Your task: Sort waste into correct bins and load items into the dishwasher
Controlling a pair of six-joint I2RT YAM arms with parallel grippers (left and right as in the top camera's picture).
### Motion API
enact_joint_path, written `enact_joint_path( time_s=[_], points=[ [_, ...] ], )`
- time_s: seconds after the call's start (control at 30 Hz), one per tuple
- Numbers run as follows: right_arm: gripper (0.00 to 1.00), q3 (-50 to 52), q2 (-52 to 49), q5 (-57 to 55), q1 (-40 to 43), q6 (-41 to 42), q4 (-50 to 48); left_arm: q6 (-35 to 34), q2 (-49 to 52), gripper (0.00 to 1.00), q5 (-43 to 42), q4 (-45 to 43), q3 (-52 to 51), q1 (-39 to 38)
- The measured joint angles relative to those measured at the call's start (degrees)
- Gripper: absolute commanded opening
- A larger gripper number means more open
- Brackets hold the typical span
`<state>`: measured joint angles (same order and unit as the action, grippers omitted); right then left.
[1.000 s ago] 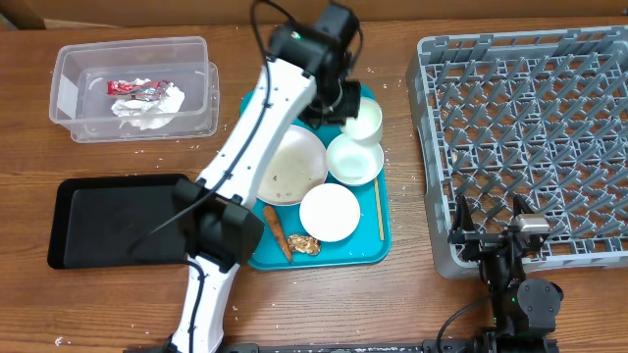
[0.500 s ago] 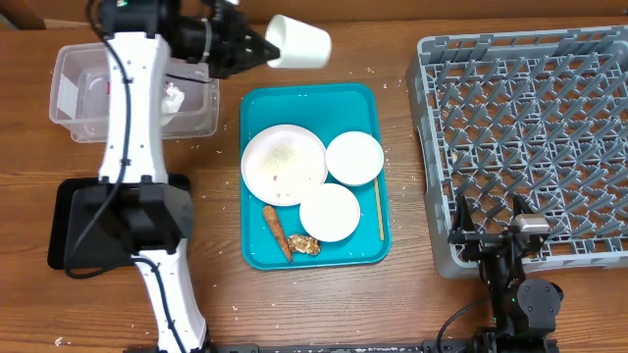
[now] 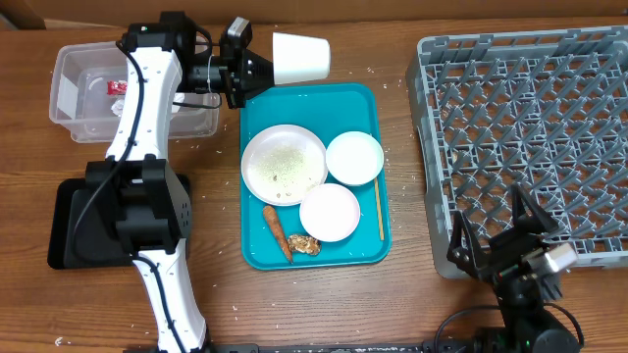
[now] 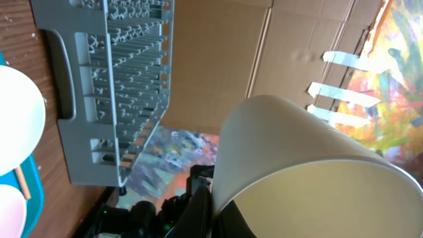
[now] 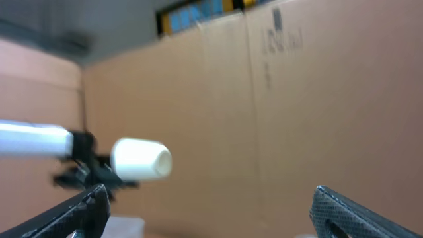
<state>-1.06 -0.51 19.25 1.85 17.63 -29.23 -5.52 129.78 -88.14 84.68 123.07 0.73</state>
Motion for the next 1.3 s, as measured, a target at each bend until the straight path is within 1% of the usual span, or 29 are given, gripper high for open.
enact_joint_path(
  time_s=[0.1, 0.17, 0.23, 0.3, 0.37, 0.4, 0.43, 0.47, 0.53, 0.57, 0.6, 0.63, 0.67, 0.7, 0.77, 0.83, 0.9, 0.93, 0.97, 1.0, 1.03, 1.07, 1.1, 1.2, 1.27, 1.3],
  points=[
    [1.0, 0.0, 0.0, -1.5, 0.0, 6.6, -3.5, 0.0, 0.0, 0.04, -0.2, 0.9, 0.0, -0.5],
    [1.0, -0.1, -0.2, -1.9, 0.0, 8.0, -3.1, 0.0, 0.0, 0.04, -0.4, 0.9, 0.0, -1.3],
    [1.0, -2.1, -2.3, -2.2, 0.0, 8.2, -2.5, 0.0, 0.0, 0.04, -0.5, 0.8, 0.0, -2.6],
    [1.0, -9.0, -7.6, -2.4, 0.0, 5.9, 0.5, 0.0, 0.0, 0.04, -0.6, 0.4, 0.0, -3.5],
    [1.0, -15.3, -12.1, -2.6, 0.0, 3.3, 5.7, 0.0, 0.0, 0.04, -0.8, 0.1, 0.0, -3.8],
    [1.0, -22.9, -18.4, -2.8, 0.0, -0.5, 10.3, 0.0, 0.0, 0.04, -0.8, -0.1, 0.0, -3.7],
    [1.0, -30.4, -25.0, -2.7, 0.0, -2.4, 15.8, 0.0, 0.0, 0.04, -0.8, -0.2, 0.0, -3.7],
    [1.0, -35.3, -29.0, -2.7, 0.0, -4.1, 20.0, 0.0, 0.0, 0.04, -0.9, -0.5, 0.0, -3.7],
    [1.0, -47.2, -39.4, -1.4, 0.0, -6.9, 33.3, 0.0, 0.0, 0.04, -0.9, -0.6, 0.0, -3.6],
    [1.0, -52.2, -44.0, -0.8, 0.0, -7.7, 37.2, 0.0, 0.0, 0.04, -0.9, -0.7, 0.0, -3.6],
    [1.0, -60.1, -50.9, 1.3, 0.0, -8.8, 46.2, 0.0, 0.0, 0.04, -0.9, -0.7, 0.0, -3.6],
    [1.0, -67.3, -57.5, 3.9, 0.0, -9.5, 52.6, 0.0, 0.0, 0.04, -0.9, -0.7, 0.0, -3.6],
    [1.0, -72.2, -62.4, 6.4, 0.0, -9.9, 56.2, 0.0, 0.0, 0.04, -0.9, -0.7, 0.0, -3.6],
    [1.0, -78.1, -68.9, 11.6, 0.0, -10.3, 61.5, -0.1, 0.0, 0.04, -0.9, -0.7, 0.0, -3.6],
    [1.0, -84.1, -76.8, 20.5, 0.0, -10.8, 62.9, -0.1, 0.0, 0.04, -0.9, -0.7, 0.0, -3.6],
    [1.0, -85.7, -81.7, 26.4, 0.0, -9.2, 59.9, -0.1, 0.0, 0.04, -0.9, -0.5, 0.0, -3.6],
    [1.0, -86.6, -87.1, 31.6, 0.0, -2.7, 56.2, -0.4, 0.0, 0.04, -0.9, -0.5, 0.0, -3.7],
    [1.0, -86.7, -90.7, 34.7, 0.0, 3.0, 53.6, -0.5, 0.0, 0.04, -0.9, -0.5, 0.0, -3.7],
    [1.0, -86.8, -93.3, 36.9, 0.0, 6.9, 51.1, -0.5, 0.0, 0.04, -0.9, -0.4, 0.0, -3.7],
    [1.0, -86.8, -97.4, 41.5, 0.0, 12.3, 46.0, -0.5, 0.0, 0.04, -0.9, -0.4, 0.0, -3.8],
    [1.0, -86.6, -101.5, 47.2, 0.0, 18.8, 38.2, -0.6, 0.0, 0.04, -0.9, -0.5, 0.0, -3.8],
    [1.0, -86.9, -103.8, 49.7, 0.0, 22.2, 35.1, -0.7, 0.0, 0.04, -0.9, -0.4, -0.1, -3.8],
    [1.0, -87.0, -107.1, 53.6, -0.1, 28.2, 32.3, -0.8, 0.0, 0.04, -1.0, -0.7, -0.1, -3.9],
    [1.0, -87.0, -112.7, 59.8, -0.3, 41.1, 32.0, -0.9, 0.0, 0.04, -1.0, -0.6, -0.1, -4.2],
    [1.0, -86.9, -113.6, 61.9, -0.3, 46.1, 31.9, -0.9, 0.0, 0.04, -1.0, -1.4, -0.1, -4.2],
    [1.0, -86.9, -113.7, 64.2, -0.4, 50.4, 31.5, -0.9, 0.0, 0.04, -1.0, -1.8, -0.1, -4.2]
  ],
)
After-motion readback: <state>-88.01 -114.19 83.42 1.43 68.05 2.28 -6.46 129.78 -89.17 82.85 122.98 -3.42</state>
